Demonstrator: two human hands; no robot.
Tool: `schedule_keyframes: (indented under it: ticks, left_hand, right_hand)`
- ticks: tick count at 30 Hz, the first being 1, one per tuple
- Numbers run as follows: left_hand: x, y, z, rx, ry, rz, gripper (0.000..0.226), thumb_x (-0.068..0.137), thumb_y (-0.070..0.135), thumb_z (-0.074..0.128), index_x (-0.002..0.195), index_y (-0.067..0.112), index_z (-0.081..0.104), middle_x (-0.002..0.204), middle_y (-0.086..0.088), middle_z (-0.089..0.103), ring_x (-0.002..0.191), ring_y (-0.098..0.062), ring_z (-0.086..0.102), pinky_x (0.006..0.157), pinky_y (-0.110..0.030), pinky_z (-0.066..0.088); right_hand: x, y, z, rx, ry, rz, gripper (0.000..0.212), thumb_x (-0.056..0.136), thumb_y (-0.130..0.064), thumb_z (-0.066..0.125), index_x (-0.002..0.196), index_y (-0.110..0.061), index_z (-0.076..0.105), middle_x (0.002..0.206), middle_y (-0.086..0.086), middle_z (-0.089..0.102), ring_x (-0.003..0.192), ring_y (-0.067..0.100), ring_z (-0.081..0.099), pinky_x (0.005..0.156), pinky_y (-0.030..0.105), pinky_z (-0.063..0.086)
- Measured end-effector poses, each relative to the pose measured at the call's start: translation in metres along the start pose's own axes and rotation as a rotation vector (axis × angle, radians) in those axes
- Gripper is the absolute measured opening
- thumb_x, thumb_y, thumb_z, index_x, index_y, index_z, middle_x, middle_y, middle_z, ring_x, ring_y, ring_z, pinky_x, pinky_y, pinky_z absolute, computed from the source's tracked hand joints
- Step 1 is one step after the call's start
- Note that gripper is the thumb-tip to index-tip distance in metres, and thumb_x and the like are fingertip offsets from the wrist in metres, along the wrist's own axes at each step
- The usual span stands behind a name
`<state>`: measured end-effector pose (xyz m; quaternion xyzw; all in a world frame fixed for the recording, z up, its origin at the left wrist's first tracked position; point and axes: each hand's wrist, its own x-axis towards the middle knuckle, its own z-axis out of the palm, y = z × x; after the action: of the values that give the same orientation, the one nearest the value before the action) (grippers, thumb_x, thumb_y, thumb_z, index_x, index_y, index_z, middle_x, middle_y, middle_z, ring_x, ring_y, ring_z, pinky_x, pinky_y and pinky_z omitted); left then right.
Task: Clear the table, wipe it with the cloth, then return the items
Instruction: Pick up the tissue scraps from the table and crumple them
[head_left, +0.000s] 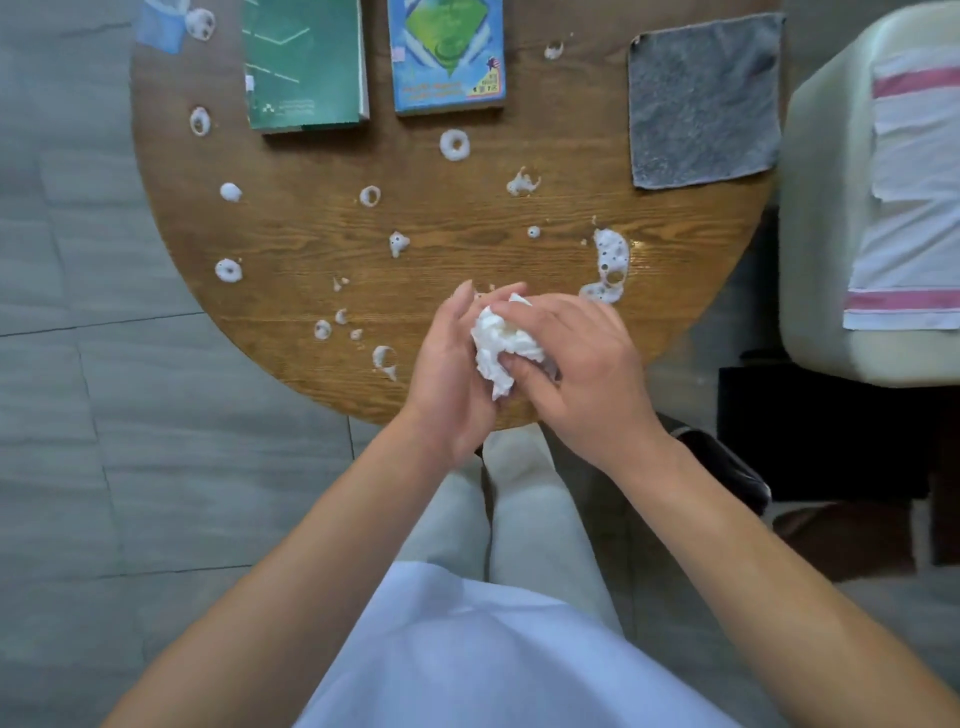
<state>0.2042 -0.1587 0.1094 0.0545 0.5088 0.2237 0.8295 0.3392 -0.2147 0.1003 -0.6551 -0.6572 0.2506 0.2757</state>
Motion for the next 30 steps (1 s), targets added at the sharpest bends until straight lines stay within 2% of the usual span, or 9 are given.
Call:
schedule_keyframes:
  ticks: [4, 8, 11, 15, 17, 23, 25, 27, 30]
  left_hand:
    - [-0.02, -0.014, -0.009, -0.042, -0.144, -0.047, 0.041, 0.097, 0.035, 0.05, 0.125, 0.008, 0.063, 0.112, -0.013, 0.068, 0.101, -0.025, 0.066, 0.081, -0.035, 0.056]
    - [-0.039, -0.034, -0.033, -0.015, -0.204, -0.023, 0.036, 0.1, 0.021, 0.053, 0.133, 0.006, 0.056, 0.115, -0.012, 0.069, 0.101, -0.022, 0.07, 0.08, -0.03, 0.06]
    - [-0.048, -0.042, -0.053, 0.044, -0.219, 0.003, 0.028, 0.1, 0.02, 0.056, 0.125, 0.01, 0.063, 0.109, -0.008, 0.071, 0.096, -0.019, 0.071, 0.077, -0.028, 0.06]
    - [-0.058, -0.042, -0.07, 0.153, -0.207, 0.03, 0.04, 0.099, 0.019, 0.061, 0.139, 0.013, 0.058, 0.121, -0.009, 0.066, 0.104, -0.022, 0.066, 0.087, -0.032, 0.057]
    - [-0.064, -0.046, -0.074, 0.203, -0.181, 0.03, 0.036, 0.098, 0.015, 0.06, 0.135, 0.017, 0.06, 0.119, -0.007, 0.069, 0.104, -0.023, 0.068, 0.088, -0.033, 0.057]
    - [-0.079, -0.082, -0.061, 0.331, -0.192, 0.026, 0.034, 0.099, 0.003, 0.054, 0.128, 0.018, 0.063, 0.109, -0.003, 0.073, 0.091, -0.017, 0.07, 0.073, -0.026, 0.058]
    - [-0.083, -0.102, -0.055, 0.353, -0.197, 0.025, 0.034, 0.099, 0.003, 0.055, 0.128, 0.018, 0.063, 0.113, -0.007, 0.073, 0.092, -0.018, 0.07, 0.075, -0.027, 0.059]
    - [-0.087, -0.124, -0.05, 0.367, -0.205, 0.036, 0.034, 0.099, 0.004, 0.056, 0.13, 0.016, 0.063, 0.118, -0.01, 0.072, 0.096, -0.021, 0.069, 0.078, -0.029, 0.06]
    - [-0.094, -0.163, -0.04, 0.421, -0.205, 0.05, 0.031, 0.101, 0.009, 0.057, 0.13, 0.016, 0.063, 0.118, -0.009, 0.071, 0.101, -0.023, 0.069, 0.08, -0.034, 0.06]
  right_hand:
    - [-0.024, -0.01, 0.004, 0.04, 0.111, 0.165, 0.035, 0.093, -0.028, 0.069, 0.127, -0.02, 0.071, 0.119, -0.004, 0.072, 0.113, 0.016, 0.063, 0.098, 0.032, 0.041]
    - [-0.051, -0.029, 0.018, 0.099, 0.182, 0.261, 0.037, 0.091, -0.022, 0.07, 0.127, -0.017, 0.07, 0.123, -0.003, 0.071, 0.114, 0.018, 0.063, 0.097, 0.039, 0.048]
    - [-0.069, -0.051, 0.032, 0.132, 0.201, 0.305, 0.042, 0.086, -0.014, 0.071, 0.129, -0.015, 0.068, 0.128, 0.0, 0.068, 0.119, 0.019, 0.062, 0.1, 0.045, 0.05]
    - [-0.097, -0.069, 0.038, 0.168, 0.153, 0.335, 0.045, 0.095, -0.029, 0.062, 0.137, -0.016, 0.064, 0.137, -0.002, 0.064, 0.128, 0.015, 0.056, 0.108, 0.041, 0.046]
    - [-0.114, -0.073, 0.035, 0.204, 0.171, 0.377, 0.039, 0.101, -0.033, 0.058, 0.135, -0.017, 0.065, 0.136, -0.005, 0.065, 0.129, 0.012, 0.056, 0.108, 0.042, 0.046]
    - [-0.166, -0.067, 0.024, 0.167, 0.28, 0.518, 0.027, 0.097, -0.034, 0.07, 0.121, -0.022, 0.072, 0.135, -0.007, 0.061, 0.124, 0.011, 0.055, 0.105, 0.024, 0.043]
    - [-0.186, -0.06, 0.019, 0.16, 0.309, 0.563, 0.033, 0.095, -0.037, 0.072, 0.124, -0.024, 0.069, 0.134, -0.009, 0.058, 0.121, 0.013, 0.057, 0.101, 0.031, 0.049]
    - [-0.207, -0.05, 0.014, 0.194, 0.326, 0.594, 0.033, 0.093, -0.037, 0.073, 0.123, -0.024, 0.068, 0.126, -0.01, 0.059, 0.109, 0.012, 0.06, 0.091, 0.038, 0.054]
    - [-0.243, -0.036, 0.004, 0.256, 0.315, 0.593, 0.025, 0.093, -0.035, 0.072, 0.116, -0.023, 0.072, 0.113, -0.011, 0.063, 0.099, 0.01, 0.062, 0.087, 0.038, 0.054]
